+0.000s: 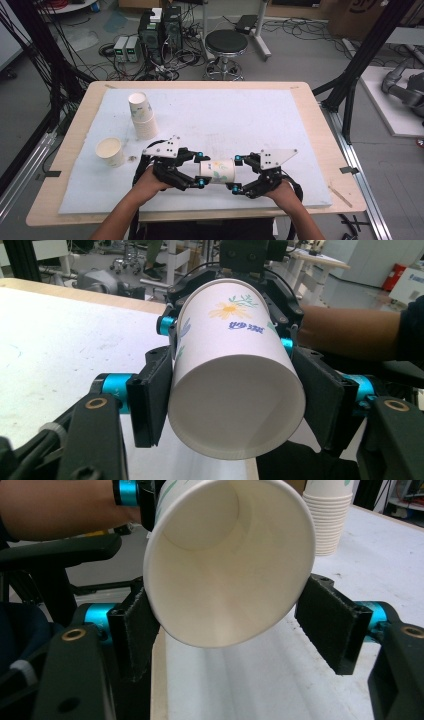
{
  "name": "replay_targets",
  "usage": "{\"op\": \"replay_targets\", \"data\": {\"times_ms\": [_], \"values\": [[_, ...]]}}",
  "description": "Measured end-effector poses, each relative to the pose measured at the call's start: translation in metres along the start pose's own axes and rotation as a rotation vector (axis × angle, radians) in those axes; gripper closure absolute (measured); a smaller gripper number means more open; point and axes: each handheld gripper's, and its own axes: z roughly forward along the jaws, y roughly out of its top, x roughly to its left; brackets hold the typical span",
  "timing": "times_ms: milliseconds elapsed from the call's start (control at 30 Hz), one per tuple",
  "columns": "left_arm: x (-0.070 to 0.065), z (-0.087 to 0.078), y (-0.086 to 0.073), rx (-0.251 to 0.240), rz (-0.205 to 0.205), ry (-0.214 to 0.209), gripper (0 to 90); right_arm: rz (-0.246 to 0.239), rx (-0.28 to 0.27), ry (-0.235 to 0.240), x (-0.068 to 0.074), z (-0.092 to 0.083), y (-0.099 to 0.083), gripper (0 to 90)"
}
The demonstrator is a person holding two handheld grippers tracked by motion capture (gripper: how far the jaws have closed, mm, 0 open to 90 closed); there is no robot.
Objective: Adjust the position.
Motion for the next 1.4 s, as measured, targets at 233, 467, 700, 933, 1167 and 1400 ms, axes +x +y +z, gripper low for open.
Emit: {"op": "replay_targets", "data": {"times_ms": [233, 467, 700, 933, 1167, 1400], "values": [[-0.002, 0.003, 0.004, 0.084, 0.005, 0.084, 15.4, -0.029, 0.110, -0.048, 0.001, 0.003, 0.005, 27.9], [-0.001, 0.006, 0.006, 0.201, 0.023, 0.132, 15.1, -0.057, 0.222, -0.076, 0.000, 0.007, 0.012, 27.9], [-0.001, 0.008, 0.006, 0.263, 0.055, 0.123, 15.6, -0.105, 0.318, -0.090, -0.001, 0.011, 0.026, 27.8], [-0.001, 0.010, 0.007, 0.300, 0.076, 0.126, 15.8, -0.159, 0.404, -0.096, 0.000, 0.017, 0.039, 27.8], [-0.001, 0.014, 0.008, 0.362, 0.101, 0.140, 17.4, -0.190, 0.481, -0.091, 0.002, 0.025, 0.048, 27.8], [0.000, 0.017, 0.009, 0.405, 0.115, 0.142, 18.6, -0.210, 0.541, -0.089, 0.002, 0.031, 0.052, 27.8]]}}
